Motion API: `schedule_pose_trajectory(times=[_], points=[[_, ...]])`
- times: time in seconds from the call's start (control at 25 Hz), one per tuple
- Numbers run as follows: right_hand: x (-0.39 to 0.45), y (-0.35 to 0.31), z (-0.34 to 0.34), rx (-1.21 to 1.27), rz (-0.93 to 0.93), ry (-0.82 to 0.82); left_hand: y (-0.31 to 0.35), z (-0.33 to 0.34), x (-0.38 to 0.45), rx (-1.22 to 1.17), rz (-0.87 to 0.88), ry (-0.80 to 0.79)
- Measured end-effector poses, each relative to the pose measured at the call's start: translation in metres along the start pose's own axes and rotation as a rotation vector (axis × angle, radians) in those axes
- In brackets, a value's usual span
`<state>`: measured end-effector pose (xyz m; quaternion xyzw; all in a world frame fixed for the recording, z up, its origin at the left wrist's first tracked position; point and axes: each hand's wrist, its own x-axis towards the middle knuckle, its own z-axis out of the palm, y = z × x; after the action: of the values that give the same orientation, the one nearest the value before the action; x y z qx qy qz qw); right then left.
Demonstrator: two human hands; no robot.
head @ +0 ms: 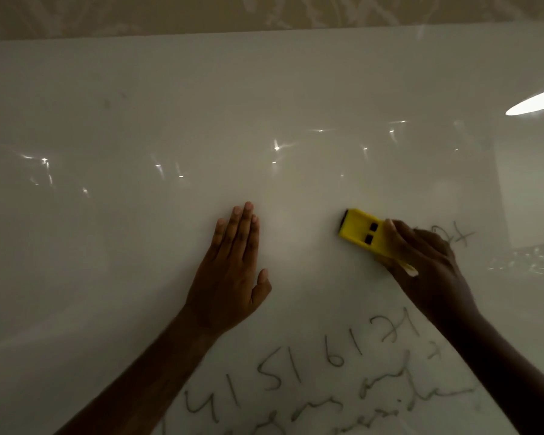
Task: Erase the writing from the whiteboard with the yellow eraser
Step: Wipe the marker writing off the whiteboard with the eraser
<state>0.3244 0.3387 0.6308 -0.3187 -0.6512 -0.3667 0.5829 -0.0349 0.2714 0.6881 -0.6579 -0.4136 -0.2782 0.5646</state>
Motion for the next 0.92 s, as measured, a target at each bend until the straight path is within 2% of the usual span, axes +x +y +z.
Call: schedule_pose_trajectory(times=[0.12,0.24,0.36,0.56,0.68,0.92], points=[[0.022,-0.02,0.012,0.059,0.045,0.022,0.005,0.001,0.004,-0.004,-0.012,0.002],[-0.01,-0.036,0.017,0.072,-0.105,-0.03,0.007,0.002,0.007,0.006,-0.022,0.003],[-0.049,-0.016,0.007,0.047,-0.164,-0.071,0.008,0.003,0.008,0.017,-0.019,0.008],[-0.017,0.038,-0.006,-0.011,0.09,-0.01,0.013,0.004,0.01,0.04,-0.028,-0.01],[0.021,0.032,0.0,0.025,0.133,0.012,0.025,0.007,0.017,0.028,-0.025,-0.007],[-0.045,0.011,-0.002,0.061,-0.082,-0.07,0.041,0.011,0.027,0.02,-0.032,0.004]])
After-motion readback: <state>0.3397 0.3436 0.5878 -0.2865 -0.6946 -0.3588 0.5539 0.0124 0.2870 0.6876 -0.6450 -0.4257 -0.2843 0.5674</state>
